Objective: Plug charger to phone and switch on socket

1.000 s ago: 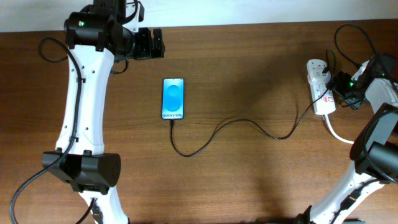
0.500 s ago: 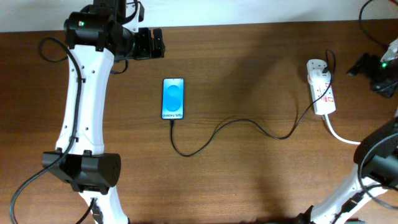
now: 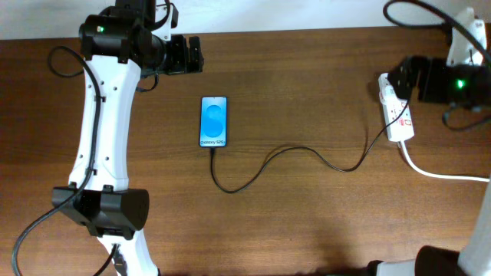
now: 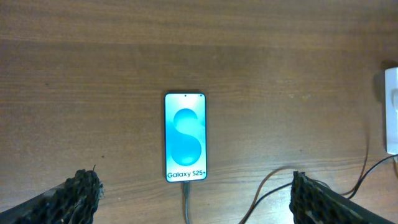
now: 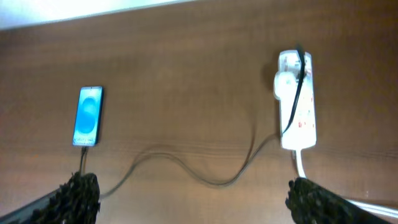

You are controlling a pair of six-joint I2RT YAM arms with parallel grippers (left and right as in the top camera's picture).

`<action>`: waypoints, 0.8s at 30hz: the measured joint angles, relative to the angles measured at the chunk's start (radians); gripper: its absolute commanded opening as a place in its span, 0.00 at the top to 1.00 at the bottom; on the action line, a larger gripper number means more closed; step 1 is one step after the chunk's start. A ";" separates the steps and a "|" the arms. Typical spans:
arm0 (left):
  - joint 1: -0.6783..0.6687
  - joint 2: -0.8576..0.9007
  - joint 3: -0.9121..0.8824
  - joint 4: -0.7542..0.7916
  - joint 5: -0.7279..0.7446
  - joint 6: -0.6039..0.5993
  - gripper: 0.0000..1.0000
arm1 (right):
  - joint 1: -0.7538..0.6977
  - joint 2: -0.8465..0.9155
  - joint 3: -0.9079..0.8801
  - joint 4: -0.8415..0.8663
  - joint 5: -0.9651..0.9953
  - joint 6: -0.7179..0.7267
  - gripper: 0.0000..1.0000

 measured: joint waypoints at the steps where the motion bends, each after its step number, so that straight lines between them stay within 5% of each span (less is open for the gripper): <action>1: 0.000 0.000 0.000 0.000 0.000 0.000 0.00 | 0.000 -0.024 0.001 -0.044 0.000 -0.001 0.01; 15: 0.000 0.000 0.000 -0.001 0.000 0.000 0.01 | 0.008 -0.065 0.004 -0.084 0.013 -0.001 0.01; 20: 0.000 0.000 0.000 0.000 0.000 0.000 0.01 | 0.169 -0.110 -0.054 0.124 0.115 -0.005 0.01; 24: 0.000 0.000 0.000 0.000 0.000 0.000 0.01 | 0.198 -0.290 -0.357 0.400 0.131 -0.005 0.01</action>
